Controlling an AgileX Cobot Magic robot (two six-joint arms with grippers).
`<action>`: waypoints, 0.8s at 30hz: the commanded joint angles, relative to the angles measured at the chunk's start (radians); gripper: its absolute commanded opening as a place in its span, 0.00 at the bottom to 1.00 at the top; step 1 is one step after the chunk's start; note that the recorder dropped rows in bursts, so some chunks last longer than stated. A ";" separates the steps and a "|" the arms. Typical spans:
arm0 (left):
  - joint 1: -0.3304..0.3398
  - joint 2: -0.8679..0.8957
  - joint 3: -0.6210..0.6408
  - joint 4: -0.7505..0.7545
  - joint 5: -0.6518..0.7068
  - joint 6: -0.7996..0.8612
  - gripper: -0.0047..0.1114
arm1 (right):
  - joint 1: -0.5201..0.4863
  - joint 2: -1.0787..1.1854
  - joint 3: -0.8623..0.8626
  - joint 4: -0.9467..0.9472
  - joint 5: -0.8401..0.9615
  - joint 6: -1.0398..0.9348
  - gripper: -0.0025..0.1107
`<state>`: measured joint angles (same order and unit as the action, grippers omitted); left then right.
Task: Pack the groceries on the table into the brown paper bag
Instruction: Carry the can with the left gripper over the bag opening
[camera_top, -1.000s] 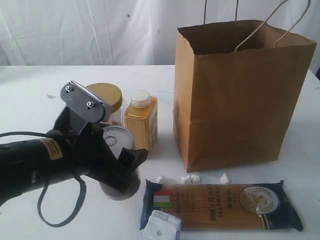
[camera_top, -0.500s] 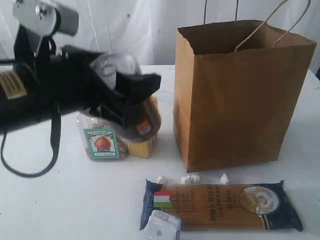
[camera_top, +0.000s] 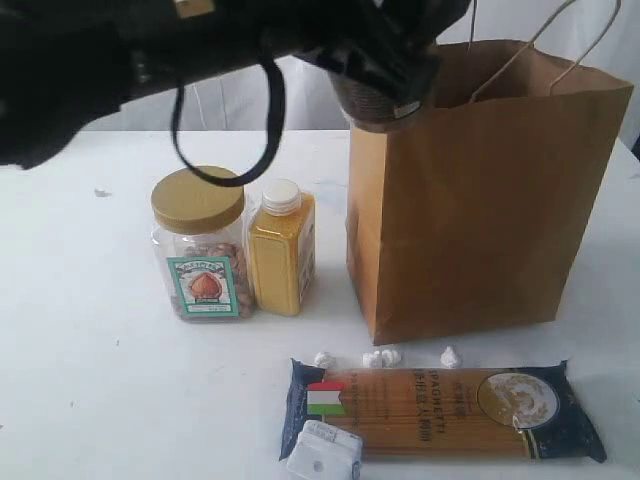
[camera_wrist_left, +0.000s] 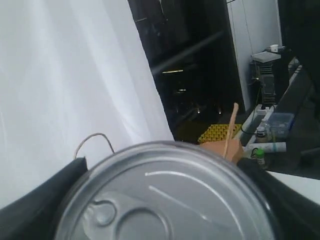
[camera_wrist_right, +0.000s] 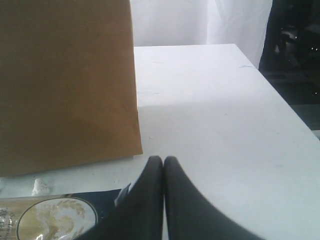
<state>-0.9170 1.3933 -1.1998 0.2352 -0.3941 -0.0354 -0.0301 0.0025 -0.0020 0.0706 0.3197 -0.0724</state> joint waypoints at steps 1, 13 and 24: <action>-0.005 0.052 -0.086 0.013 -0.120 0.042 0.04 | 0.003 -0.003 0.002 0.000 -0.006 -0.001 0.02; -0.005 0.192 -0.204 0.013 -0.133 0.199 0.04 | 0.003 -0.003 0.002 0.000 -0.006 -0.001 0.02; -0.003 0.260 -0.211 0.009 -0.089 0.276 0.04 | 0.003 -0.003 0.002 0.000 -0.006 -0.001 0.02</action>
<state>-0.9170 1.6637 -1.3923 0.2352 -0.4518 0.2298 -0.0301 0.0025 -0.0020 0.0706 0.3197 -0.0724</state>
